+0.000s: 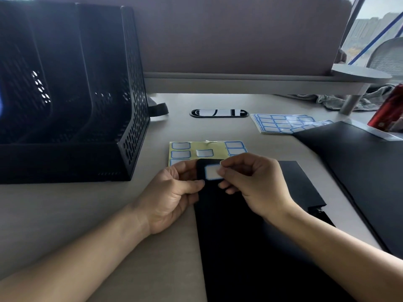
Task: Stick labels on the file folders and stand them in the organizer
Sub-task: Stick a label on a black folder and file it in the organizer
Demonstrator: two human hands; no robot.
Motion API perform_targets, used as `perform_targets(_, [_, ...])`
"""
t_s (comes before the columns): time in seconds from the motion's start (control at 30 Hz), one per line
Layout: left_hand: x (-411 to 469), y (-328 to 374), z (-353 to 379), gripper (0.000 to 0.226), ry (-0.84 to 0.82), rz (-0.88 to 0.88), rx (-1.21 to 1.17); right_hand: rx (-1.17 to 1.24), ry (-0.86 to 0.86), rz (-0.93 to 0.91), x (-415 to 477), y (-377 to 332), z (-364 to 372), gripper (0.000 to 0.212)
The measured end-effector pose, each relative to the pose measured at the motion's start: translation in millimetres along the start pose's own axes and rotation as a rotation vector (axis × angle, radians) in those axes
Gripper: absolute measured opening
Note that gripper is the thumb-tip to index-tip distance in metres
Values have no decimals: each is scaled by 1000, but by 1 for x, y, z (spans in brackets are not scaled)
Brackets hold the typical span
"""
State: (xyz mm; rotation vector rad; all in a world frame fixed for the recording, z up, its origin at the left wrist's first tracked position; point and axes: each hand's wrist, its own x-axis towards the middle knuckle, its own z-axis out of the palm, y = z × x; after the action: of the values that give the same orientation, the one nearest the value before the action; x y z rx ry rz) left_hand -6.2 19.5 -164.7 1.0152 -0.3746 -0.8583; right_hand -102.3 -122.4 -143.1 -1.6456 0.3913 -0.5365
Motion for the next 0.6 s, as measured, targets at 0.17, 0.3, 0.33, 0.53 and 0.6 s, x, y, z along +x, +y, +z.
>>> perform_targets(0.17, [0, -1, 0, 48, -11, 11, -20, -31, 29, -23, -2, 1, 1, 13])
perform_targets(0.3, [-1, -1, 0, 48, -15, 16, -16, -65, 14, -29, -2, 0, 1, 13])
perform_targets(0.33, [0, -1, 0, 48, -14, 16, -17, -71, 10, -30, -2, 0, 0, 13])
perform_targets(0.53, [1, -2, -2, 52, -7, 11, -17, -72, 9, -36, -2, 0, -1, 16])
perform_targets(0.6, [1, -2, -1, 55, -12, 10, -25, -74, 14, -36, -2, 1, -1, 16])
